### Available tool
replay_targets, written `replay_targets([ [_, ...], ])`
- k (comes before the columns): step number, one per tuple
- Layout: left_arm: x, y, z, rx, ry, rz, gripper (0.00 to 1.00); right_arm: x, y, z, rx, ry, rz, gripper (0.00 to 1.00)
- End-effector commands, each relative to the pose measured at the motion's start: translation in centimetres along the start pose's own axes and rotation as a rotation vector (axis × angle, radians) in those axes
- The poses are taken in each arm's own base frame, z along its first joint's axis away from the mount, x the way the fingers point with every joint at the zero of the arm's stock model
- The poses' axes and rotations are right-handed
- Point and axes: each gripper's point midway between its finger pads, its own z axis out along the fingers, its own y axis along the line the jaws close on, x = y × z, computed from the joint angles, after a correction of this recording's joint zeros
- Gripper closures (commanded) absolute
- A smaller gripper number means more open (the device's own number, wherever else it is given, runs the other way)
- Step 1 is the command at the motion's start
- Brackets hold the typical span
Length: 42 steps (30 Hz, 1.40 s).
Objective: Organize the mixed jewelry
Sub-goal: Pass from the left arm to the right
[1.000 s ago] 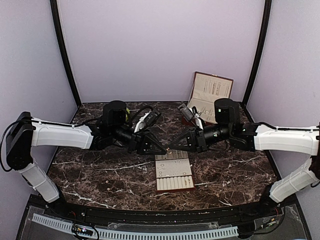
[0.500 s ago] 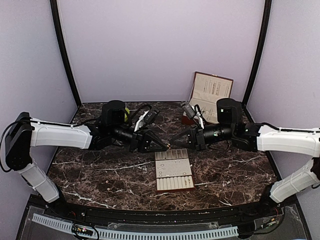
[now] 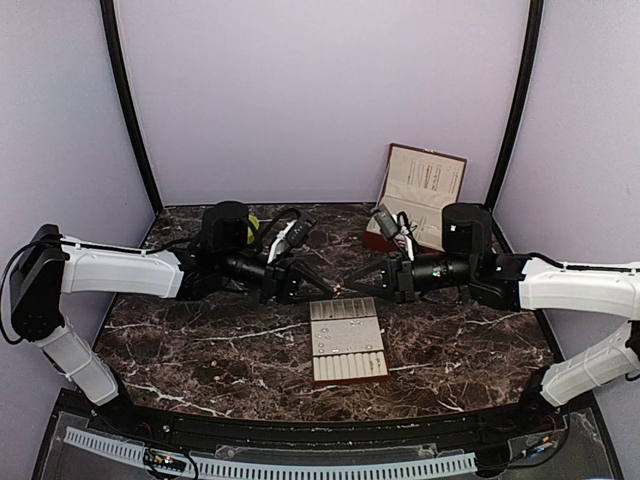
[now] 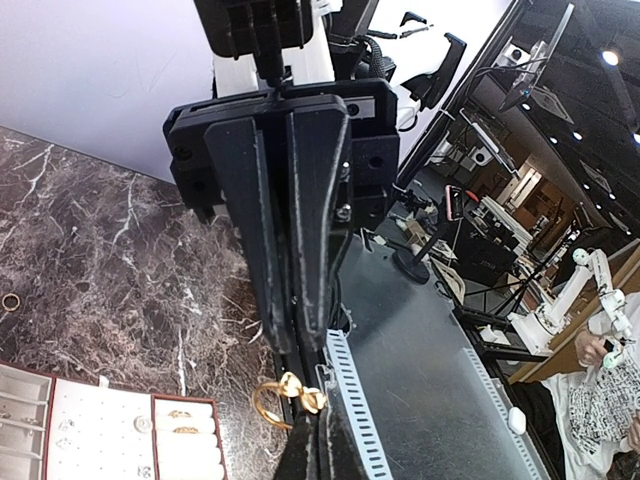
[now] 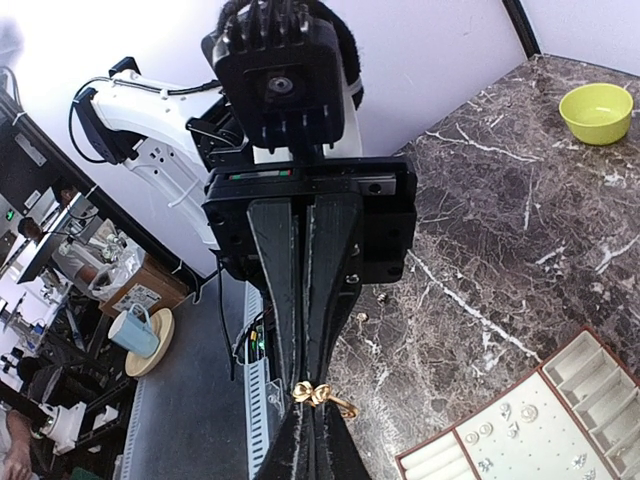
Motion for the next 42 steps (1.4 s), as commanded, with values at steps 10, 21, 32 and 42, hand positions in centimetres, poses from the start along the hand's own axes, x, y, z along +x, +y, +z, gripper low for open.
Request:
replay_targets([
  [10,-1.2,-2.8,-0.6,0.101,-0.011,0.034,1.0,0.1,1.2,0.1,-0.134,0.0,-0.038,0.69],
  [21,-1.4,-3.3,-0.5,0.135,-0.004,0.02,1.0,0.0,2.1,0.7,-0.185,0.023,-0.065,0.68],
  [32,-1.5,-3.5,-0.4,0.145,-0.006,0.018,1.0,-0.2,2.4,1.4,-0.208,0.03,-0.08,0.73],
  [42,-1.5,-3.3,-0.4,0.144,-0.012,0.014,1.0,-0.4,2.9,1.6,-0.24,0.025,-0.083,0.8],
])
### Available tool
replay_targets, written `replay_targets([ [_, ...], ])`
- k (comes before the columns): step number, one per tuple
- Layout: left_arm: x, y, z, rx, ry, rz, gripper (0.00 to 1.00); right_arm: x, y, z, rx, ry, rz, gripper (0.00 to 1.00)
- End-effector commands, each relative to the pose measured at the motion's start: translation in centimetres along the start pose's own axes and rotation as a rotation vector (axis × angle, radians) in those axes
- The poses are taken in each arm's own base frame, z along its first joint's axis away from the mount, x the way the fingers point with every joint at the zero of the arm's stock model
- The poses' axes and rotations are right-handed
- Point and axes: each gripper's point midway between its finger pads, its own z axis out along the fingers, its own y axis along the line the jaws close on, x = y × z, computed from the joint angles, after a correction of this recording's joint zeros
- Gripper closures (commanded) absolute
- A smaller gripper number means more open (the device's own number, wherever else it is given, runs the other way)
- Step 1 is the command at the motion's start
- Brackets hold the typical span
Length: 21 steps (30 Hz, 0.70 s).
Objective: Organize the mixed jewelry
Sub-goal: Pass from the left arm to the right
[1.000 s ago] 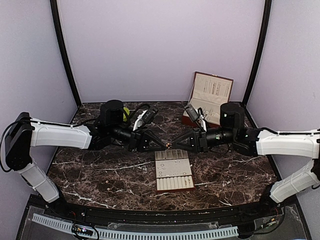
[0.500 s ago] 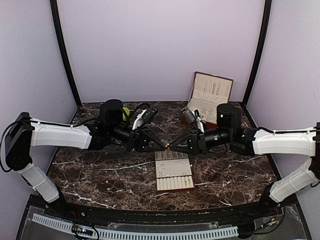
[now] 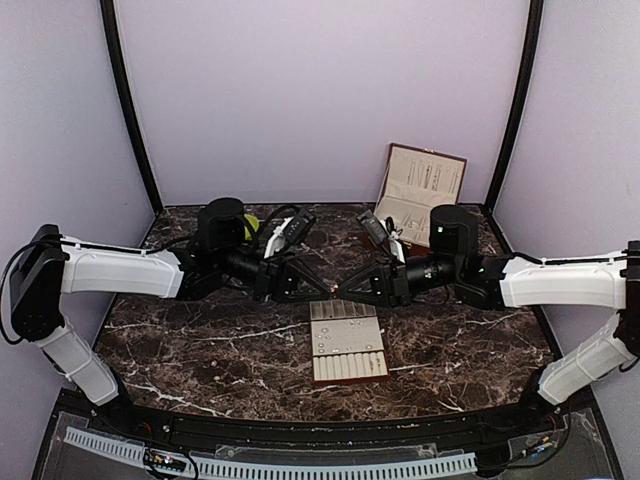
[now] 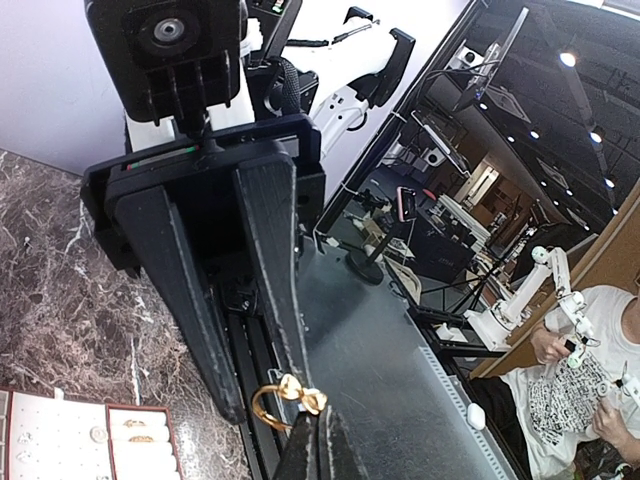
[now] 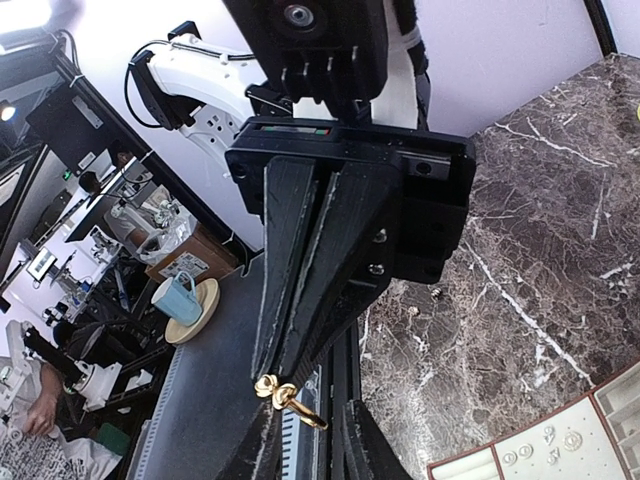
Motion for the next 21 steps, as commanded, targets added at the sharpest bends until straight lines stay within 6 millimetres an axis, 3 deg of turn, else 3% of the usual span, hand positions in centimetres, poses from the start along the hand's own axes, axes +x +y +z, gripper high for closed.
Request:
replay_targets([
  [1,-0.8,-1.0,-0.1,0.026,-0.014,0.044,1.0,-1.6,1.4,0.3,-0.049,-0.032,-0.061,0.82],
  [9,-0.7,-0.8,-0.2,0.003,-0.026,0.05,1.0,-1.4,1.1,0.0,-0.019,-0.047,-0.057,0.99],
  [16,-0.8,0.1,-0.6,-0.052,-0.047,0.061,0.99,-1.8,0.5,-0.9,0.051,-0.099,-0.055,1.0],
  [17,-0.8,0.1,-0.7,-0.059,-0.05,0.064,0.96,-1.9,0.3,-1.1,0.065,-0.11,-0.053,1.0],
  [21,-1.2,0.7,-1.1,-0.126,-0.079,0.093,0.65,-2.6,-0.7,-2.0,0.162,-0.172,-0.049,1.0],
])
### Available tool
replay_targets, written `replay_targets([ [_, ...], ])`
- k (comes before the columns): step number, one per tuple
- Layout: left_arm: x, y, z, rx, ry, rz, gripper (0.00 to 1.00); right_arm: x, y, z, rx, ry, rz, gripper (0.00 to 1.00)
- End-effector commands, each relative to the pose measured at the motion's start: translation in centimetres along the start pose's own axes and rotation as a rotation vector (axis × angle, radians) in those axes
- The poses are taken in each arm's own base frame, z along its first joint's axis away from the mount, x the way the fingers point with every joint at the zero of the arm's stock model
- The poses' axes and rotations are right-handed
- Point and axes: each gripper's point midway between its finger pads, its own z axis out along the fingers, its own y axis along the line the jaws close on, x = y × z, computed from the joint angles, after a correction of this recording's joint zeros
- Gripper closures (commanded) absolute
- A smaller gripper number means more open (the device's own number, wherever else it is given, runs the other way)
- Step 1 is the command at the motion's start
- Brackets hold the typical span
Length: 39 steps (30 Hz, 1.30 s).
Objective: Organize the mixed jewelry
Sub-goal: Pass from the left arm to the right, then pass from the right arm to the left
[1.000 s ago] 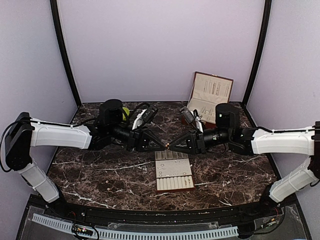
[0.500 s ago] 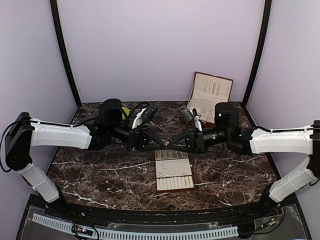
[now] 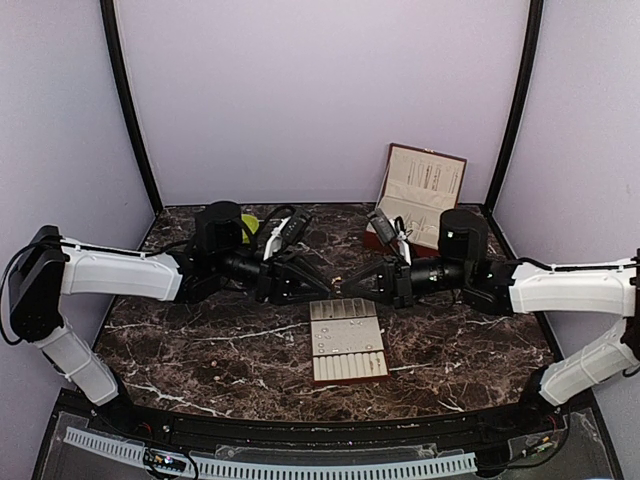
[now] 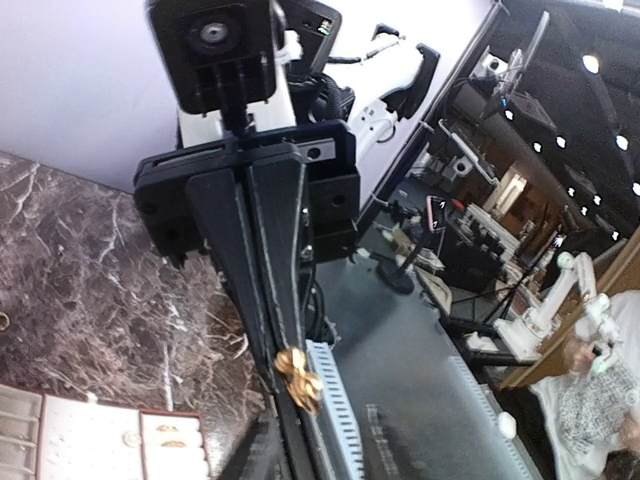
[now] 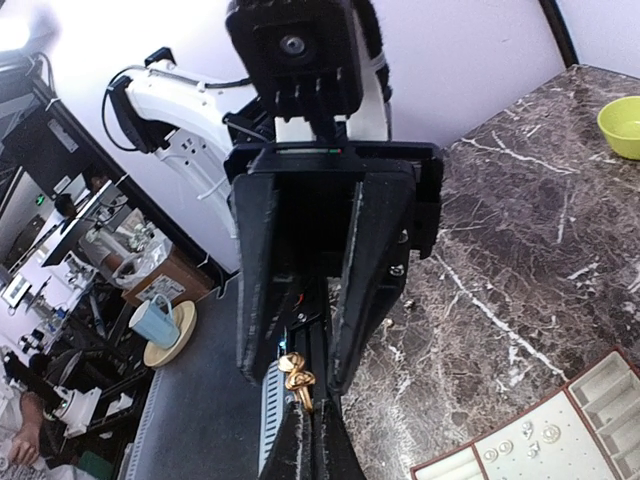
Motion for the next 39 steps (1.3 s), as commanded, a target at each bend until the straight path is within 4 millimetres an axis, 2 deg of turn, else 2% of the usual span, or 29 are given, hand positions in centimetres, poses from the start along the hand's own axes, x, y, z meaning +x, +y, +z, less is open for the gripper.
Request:
replay_targets([
  [1,-1.0,0.3,-0.8,-0.103,-0.055,0.07,0.57,-2.5,-0.7,-1.2,0.11,-0.132,-0.04,1.0],
  [5,-1.2,1.6,-0.9,-0.233,-0.08,0.128,0.44,-3.0,-1.7,-1.9,0.178,-0.204,-0.022,1.0],
  [7,-1.5,2.1,-0.8,-0.302,-0.093,0.156,0.4,-3.2,-2.0,-2.1,0.205,-0.226,-0.019,1.0],
  [13,-2.2,3.7,-1.1,-0.418,-0.151,0.158,0.41,-3.1,-2.5,-2.0,0.246,-0.242,-0.016,1.0],
  [17,-2.3,4.2,-0.7,-0.426,-0.154,0.139,0.48,-2.9,-2.7,-1.7,0.254,-0.232,-0.016,1.0],
  [22,-2.6,4.4,-0.4,-0.431,-0.16,0.137,0.66,-2.6,-2.6,-1.3,0.244,-0.218,-0.02,1.0],
  [26,-2.8,4.6,-0.2,-0.429,-0.168,0.12,0.76,-2.4,-2.2,-1.1,0.227,-0.209,-0.027,1.0],
  [31,-2.9,4.8,0.0,-0.417,-0.178,0.104,0.8,-2.2,-2.2,-1.0,0.219,-0.199,-0.029,1.0],
  [39,-3.2,4.3,0.2,-0.389,-0.188,0.11,0.8,-1.9,-2.5,-0.9,0.224,-0.191,-0.028,1.0],
])
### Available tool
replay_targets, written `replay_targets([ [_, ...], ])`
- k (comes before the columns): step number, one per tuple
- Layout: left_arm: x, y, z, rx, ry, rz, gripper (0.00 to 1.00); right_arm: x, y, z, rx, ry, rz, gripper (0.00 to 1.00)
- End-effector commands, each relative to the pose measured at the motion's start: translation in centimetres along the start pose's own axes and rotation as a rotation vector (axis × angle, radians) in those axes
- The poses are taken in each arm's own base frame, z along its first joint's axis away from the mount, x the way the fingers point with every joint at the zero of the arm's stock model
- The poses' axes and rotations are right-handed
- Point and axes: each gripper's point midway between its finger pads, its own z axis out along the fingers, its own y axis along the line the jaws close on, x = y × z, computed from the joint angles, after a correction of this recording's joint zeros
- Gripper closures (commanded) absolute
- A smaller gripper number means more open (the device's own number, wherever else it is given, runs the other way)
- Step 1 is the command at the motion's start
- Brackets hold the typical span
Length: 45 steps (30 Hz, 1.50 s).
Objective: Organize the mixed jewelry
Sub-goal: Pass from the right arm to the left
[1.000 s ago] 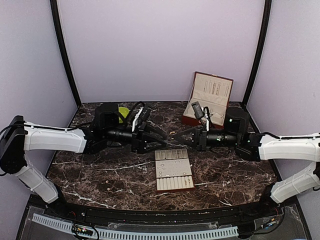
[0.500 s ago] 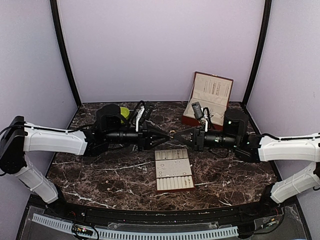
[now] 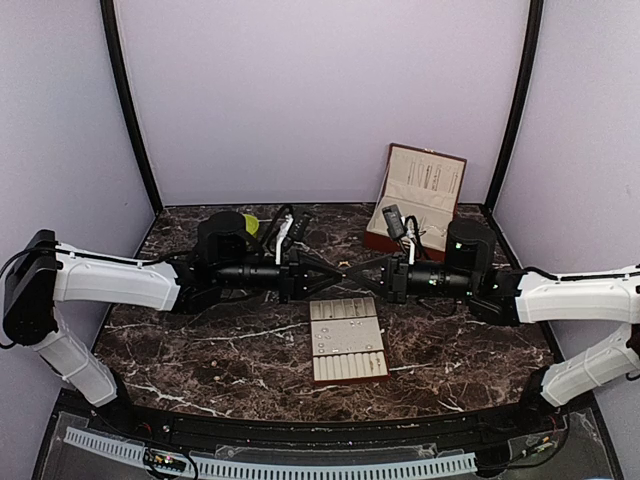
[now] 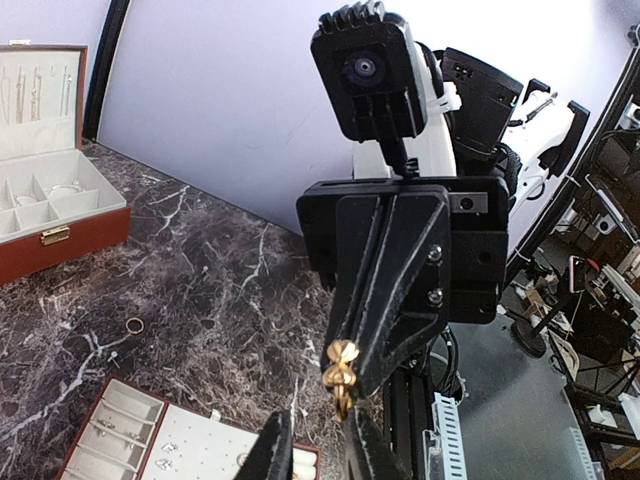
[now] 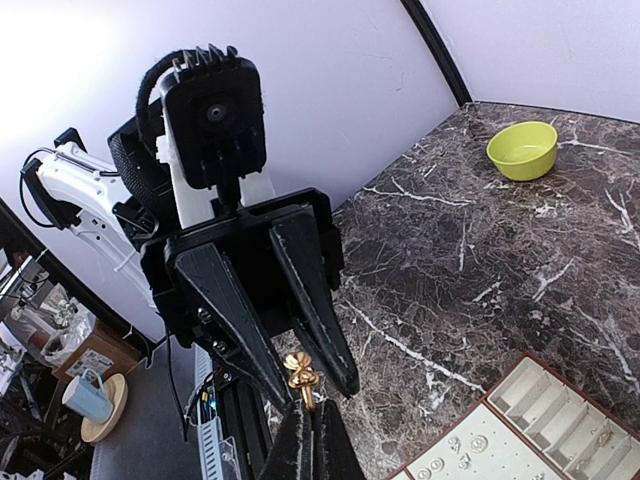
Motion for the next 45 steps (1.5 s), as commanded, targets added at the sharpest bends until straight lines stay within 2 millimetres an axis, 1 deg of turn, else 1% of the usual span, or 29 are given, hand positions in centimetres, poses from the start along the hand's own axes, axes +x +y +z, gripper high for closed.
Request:
replay_targets([
  [1,-2.0,-1.0,0.1,0.037,-0.057,0.028,0.8,-0.1,0.9,0.2,-0.042,-0.011,-0.026,1.0],
  [3,-2.0,-1.2,0.1,0.049,-0.06,0.024,0.81,0.0,0.8,0.3,-0.043,-0.007,-0.024,1.0],
  [5,-2.1,-1.4,0.2,0.061,-0.064,0.02,0.85,0.1,0.8,0.4,-0.044,-0.001,-0.024,1.0],
  [6,-2.2,-1.4,0.2,0.064,-0.065,0.017,0.89,0.2,0.9,0.4,-0.046,0.001,-0.023,1.0],
  [8,-2.2,-1.4,0.2,0.067,-0.065,0.015,0.92,0.3,0.8,0.4,-0.047,0.005,-0.023,1.0],
  [11,-2.2,-1.4,0.3,0.071,-0.065,0.015,0.92,0.5,0.7,0.5,-0.045,0.01,-0.022,1.0],
  [15,-2.4,-1.6,0.1,0.071,-0.07,0.022,0.87,0.6,0.6,0.6,-0.043,0.014,-0.02,1.0],
  [18,-2.4,-1.6,0.0,0.07,-0.072,0.023,0.86,0.6,0.6,0.6,-0.044,0.017,-0.021,1.0],
  [20,-2.3,-1.7,0.0,0.074,-0.069,0.021,0.9,0.6,0.5,0.6,-0.042,0.015,-0.022,1.0],
  [23,-2.1,-1.7,0.0,0.08,-0.061,0.017,0.99,0.5,0.5,0.5,-0.036,0.01,-0.025,1.0],
  [24,-2.0,-1.8,0.0,0.082,-0.06,0.017,1.0,0.5,0.6,0.5,-0.035,0.009,-0.025,1.0],
  [28,-1.6,-2.0,-0.2,0.089,-0.044,0.016,1.0,0.3,0.5,0.5,-0.03,0.001,-0.022,1.0],
  [33,-1.0,-1.9,-0.5,0.081,-0.01,0.023,1.0,-0.3,0.8,0.0,-0.024,-0.021,-0.024,1.0],
  [35,-0.9,-1.9,-0.6,0.091,0.002,0.019,1.0,-0.6,0.9,-0.3,-0.02,-0.032,-0.027,0.94],
  [40,-1.2,-1.7,-1.4,0.134,0.033,0.012,1.0,-1.3,1.0,-1.2,0.008,-0.044,-0.044,0.66],
  [41,-0.8,-1.6,-1.5,0.138,0.054,0.015,1.0,-1.4,1.0,-1.4,0.012,-0.042,-0.047,0.62],
  [42,-1.0,-1.9,-1.5,0.162,0.066,0.025,1.0,-1.5,0.9,-1.6,0.017,-0.04,-0.049,0.58],
  [43,-0.3,-1.8,-1.4,0.166,0.101,0.03,1.0,-1.5,0.8,-1.7,0.017,-0.033,-0.048,0.55],
  [44,-0.4,-2.2,-1.4,0.191,0.116,0.044,1.0,-1.5,0.8,-1.8,0.016,-0.024,-0.047,0.53],
  [45,0.5,-2.0,-1.4,0.196,0.153,0.051,1.0,-1.3,0.6,-1.9,0.017,-0.009,-0.044,0.51],
])
